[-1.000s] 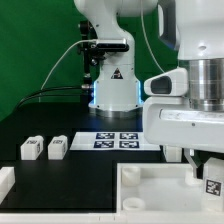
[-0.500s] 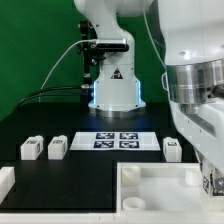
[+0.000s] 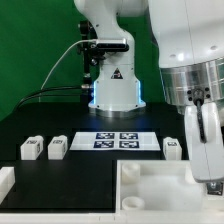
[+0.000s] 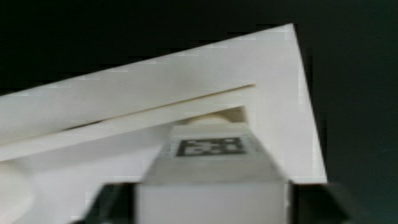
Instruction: Assemble one leg
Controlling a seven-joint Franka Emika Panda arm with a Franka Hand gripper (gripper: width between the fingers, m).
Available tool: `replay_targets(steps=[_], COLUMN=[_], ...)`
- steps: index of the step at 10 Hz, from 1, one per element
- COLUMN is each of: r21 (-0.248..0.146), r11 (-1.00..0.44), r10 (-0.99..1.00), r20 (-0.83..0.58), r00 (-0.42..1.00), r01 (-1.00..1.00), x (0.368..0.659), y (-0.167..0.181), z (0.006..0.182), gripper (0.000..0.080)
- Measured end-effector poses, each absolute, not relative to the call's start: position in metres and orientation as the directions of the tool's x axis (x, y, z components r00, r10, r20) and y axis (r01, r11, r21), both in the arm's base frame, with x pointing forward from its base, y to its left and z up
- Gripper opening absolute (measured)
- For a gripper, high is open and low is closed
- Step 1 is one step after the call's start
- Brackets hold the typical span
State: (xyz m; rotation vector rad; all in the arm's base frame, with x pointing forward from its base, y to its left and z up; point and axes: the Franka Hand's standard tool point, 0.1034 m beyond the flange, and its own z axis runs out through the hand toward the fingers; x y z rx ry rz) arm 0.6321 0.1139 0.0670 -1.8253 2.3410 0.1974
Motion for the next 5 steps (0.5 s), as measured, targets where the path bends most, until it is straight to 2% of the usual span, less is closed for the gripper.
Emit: replay_targets(steps=[1, 2, 3, 5], r21=[0.002, 0.002, 0.002, -0.003], r11=[0.244, 0.244, 0.243, 0.234], r10=[-0.948, -0.948, -0.948, -0.951], r20=[-0.211, -0.211, -0.211, -0.211], r00=[-0.239, -0.238, -0.238, -0.228], r01=[-0.970, -0.970, -0.970, -0.972], x=[0.6321, 0.6321, 0.6320, 0.6321], y=[0.1139, 0.1139, 0.1138, 0.1145], z=[0.0669, 0.0668, 0.0666, 0.0666], gripper=[0.0535, 0.0535, 0.0614, 0.0639])
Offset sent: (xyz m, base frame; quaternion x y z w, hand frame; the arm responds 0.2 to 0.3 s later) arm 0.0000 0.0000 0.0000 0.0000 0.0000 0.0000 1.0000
